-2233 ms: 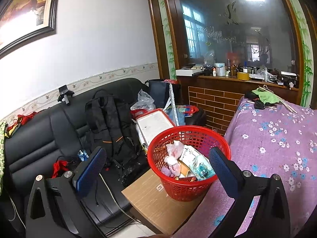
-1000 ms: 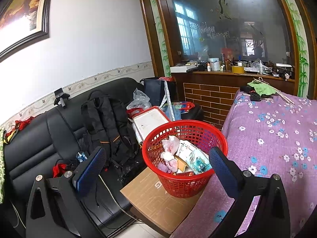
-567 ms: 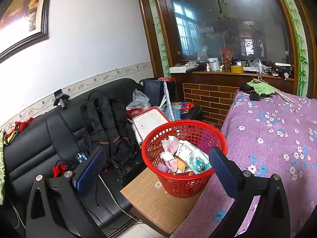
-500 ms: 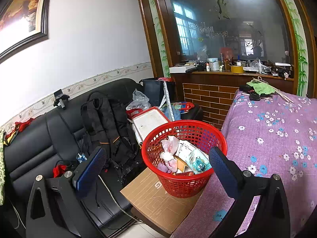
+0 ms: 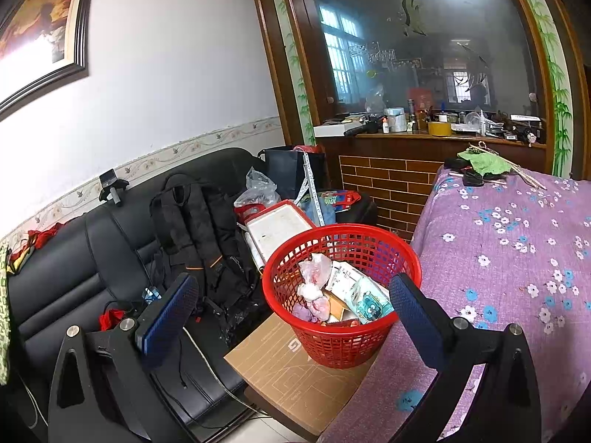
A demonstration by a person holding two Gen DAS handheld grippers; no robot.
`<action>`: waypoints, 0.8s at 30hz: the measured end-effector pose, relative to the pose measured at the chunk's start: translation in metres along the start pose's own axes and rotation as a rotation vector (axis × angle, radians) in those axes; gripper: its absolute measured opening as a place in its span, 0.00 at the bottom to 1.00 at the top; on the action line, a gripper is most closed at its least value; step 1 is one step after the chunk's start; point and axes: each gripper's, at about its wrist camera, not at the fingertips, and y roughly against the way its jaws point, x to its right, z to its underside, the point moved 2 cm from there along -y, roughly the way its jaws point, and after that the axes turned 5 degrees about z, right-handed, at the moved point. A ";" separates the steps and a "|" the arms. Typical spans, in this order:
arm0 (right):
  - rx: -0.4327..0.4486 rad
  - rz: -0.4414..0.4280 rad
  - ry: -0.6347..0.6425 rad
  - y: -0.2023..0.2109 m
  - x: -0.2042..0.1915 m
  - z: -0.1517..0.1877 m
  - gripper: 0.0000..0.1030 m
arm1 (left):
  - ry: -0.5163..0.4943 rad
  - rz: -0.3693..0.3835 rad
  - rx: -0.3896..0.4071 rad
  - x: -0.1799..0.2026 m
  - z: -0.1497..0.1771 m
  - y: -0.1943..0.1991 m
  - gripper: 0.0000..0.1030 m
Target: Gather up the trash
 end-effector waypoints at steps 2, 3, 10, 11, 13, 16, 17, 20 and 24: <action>-0.001 0.003 0.000 0.000 0.000 0.001 1.00 | 0.001 0.000 0.000 0.000 0.000 0.000 1.00; -0.002 0.003 -0.001 -0.001 0.000 0.002 1.00 | 0.000 -0.001 0.001 0.001 0.000 0.000 1.00; -0.004 0.003 -0.002 -0.001 0.000 0.004 1.00 | -0.002 0.002 0.000 0.001 0.000 0.000 1.00; -0.004 0.003 -0.002 -0.001 0.000 0.004 1.00 | -0.004 0.002 0.000 0.001 -0.001 0.000 1.00; -0.005 0.003 -0.003 -0.001 0.000 0.002 1.00 | -0.005 0.002 0.001 0.002 -0.002 -0.001 1.00; -0.007 0.003 -0.004 -0.001 0.000 0.003 1.00 | -0.005 0.002 0.001 0.002 -0.002 -0.001 1.00; -0.008 0.003 -0.005 -0.002 0.000 0.003 1.00 | -0.006 0.002 0.001 0.002 -0.002 -0.001 1.00; -0.011 0.003 -0.007 -0.002 0.000 0.004 1.00 | -0.010 0.005 0.002 0.001 -0.002 -0.001 1.00; -0.014 0.003 -0.010 -0.002 0.001 0.006 1.00 | -0.017 0.007 0.004 0.003 -0.004 -0.002 1.00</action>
